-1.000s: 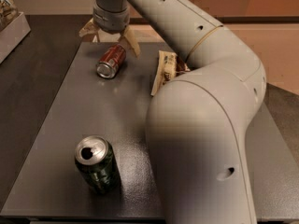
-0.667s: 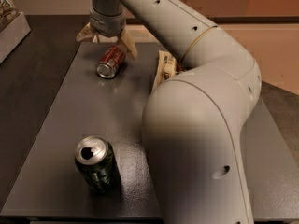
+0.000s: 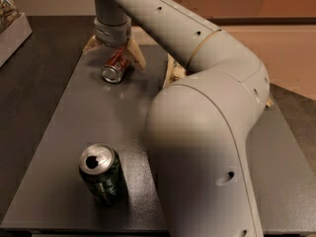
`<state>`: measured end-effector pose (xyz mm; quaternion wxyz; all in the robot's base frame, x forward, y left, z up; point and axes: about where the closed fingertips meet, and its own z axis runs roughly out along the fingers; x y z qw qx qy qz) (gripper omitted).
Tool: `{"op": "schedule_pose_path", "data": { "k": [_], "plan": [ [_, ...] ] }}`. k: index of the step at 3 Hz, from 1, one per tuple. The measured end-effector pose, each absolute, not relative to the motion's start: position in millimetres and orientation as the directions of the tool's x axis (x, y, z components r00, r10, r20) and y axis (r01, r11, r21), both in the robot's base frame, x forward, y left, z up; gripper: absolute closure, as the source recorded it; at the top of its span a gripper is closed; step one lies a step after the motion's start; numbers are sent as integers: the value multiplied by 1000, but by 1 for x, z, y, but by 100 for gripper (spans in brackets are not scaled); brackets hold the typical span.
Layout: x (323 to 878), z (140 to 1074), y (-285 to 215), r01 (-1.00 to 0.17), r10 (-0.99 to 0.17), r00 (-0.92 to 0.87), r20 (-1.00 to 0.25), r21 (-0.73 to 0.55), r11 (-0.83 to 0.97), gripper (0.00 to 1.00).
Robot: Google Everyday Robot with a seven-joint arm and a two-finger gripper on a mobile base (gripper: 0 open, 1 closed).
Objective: Place coke can upright
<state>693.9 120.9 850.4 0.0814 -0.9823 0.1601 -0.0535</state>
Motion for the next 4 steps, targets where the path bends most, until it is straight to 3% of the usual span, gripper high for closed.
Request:
{"op": "schedule_pose_path", "data": {
  "k": [2, 4],
  "plan": [
    [695, 845, 115, -321, -336, 938, 81, -155, -934, 0],
    [698, 844, 106, -334, -347, 933, 95, -129, -934, 41]
  ]
}}
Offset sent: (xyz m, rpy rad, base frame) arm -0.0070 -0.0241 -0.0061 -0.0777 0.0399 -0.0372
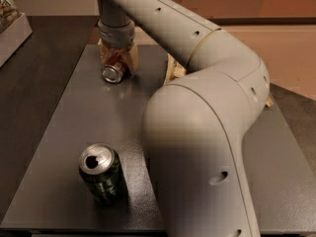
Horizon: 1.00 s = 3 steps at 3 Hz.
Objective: Place coke can upright
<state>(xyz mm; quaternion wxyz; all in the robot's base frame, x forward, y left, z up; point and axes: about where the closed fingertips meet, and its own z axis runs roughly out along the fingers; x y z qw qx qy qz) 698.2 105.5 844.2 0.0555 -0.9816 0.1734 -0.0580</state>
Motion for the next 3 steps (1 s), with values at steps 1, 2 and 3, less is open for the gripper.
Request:
{"op": "schedule_pose_path", "data": {
  "k": [1, 2, 3],
  "plan": [
    [699, 847, 104, -335, -349, 932, 102, -130, -933, 64],
    [700, 859, 103, -329, -349, 927, 134, -152, -932, 87],
    [701, 878, 98, -329, -368, 907, 206, -199, -923, 100]
  ]
}}
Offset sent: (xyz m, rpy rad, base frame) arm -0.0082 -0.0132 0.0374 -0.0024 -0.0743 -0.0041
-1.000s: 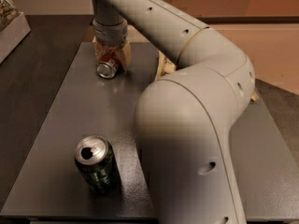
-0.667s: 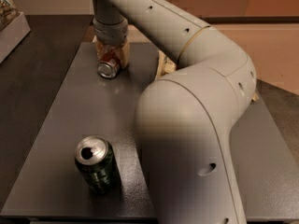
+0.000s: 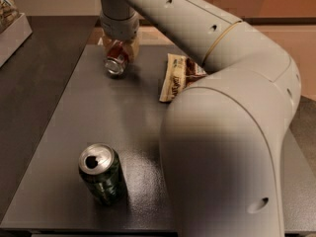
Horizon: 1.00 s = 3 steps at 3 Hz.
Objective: Place coke can upright
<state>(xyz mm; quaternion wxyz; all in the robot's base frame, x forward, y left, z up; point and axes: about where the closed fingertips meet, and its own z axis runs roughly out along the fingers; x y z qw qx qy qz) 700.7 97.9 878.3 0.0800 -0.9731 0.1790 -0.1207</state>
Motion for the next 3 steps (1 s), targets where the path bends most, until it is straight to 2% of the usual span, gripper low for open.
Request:
{"op": "schedule_pose_path", "data": {
  "k": [1, 3],
  "plan": [
    [694, 898, 89, -300, -379, 875, 301, -277, -913, 100],
    [668, 911, 73, -146, -336, 789, 515, -374, -916, 100]
  ]
}}
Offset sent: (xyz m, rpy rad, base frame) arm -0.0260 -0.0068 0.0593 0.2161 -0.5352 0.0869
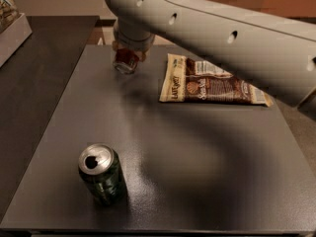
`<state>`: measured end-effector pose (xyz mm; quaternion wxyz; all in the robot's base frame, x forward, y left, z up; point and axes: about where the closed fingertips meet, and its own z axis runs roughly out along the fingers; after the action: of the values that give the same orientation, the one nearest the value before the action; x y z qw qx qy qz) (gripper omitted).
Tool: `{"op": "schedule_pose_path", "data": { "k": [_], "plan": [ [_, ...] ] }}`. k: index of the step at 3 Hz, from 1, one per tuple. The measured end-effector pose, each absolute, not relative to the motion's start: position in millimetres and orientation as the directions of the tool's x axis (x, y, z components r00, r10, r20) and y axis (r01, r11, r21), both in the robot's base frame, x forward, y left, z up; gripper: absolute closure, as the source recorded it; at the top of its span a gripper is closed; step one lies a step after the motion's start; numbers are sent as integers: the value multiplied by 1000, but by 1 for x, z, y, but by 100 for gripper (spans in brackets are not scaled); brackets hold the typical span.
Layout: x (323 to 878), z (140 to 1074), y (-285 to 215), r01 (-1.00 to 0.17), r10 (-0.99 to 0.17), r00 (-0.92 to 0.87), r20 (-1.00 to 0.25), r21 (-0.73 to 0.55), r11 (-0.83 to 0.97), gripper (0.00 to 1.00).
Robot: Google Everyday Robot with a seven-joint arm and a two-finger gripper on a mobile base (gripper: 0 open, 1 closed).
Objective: Place coke can upright
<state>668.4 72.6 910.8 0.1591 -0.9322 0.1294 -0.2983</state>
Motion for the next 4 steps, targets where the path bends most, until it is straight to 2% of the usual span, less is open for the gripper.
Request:
{"op": "schedule_pose_path", "data": {
  "k": [1, 3, 4],
  "plan": [
    [666, 921, 75, -43, -308, 729, 611, -408, -912, 100],
    [669, 965, 106, 189, -304, 632, 713, -522, -832, 100],
    [669, 965, 106, 189, -304, 632, 713, -522, -832, 100]
  ]
}}
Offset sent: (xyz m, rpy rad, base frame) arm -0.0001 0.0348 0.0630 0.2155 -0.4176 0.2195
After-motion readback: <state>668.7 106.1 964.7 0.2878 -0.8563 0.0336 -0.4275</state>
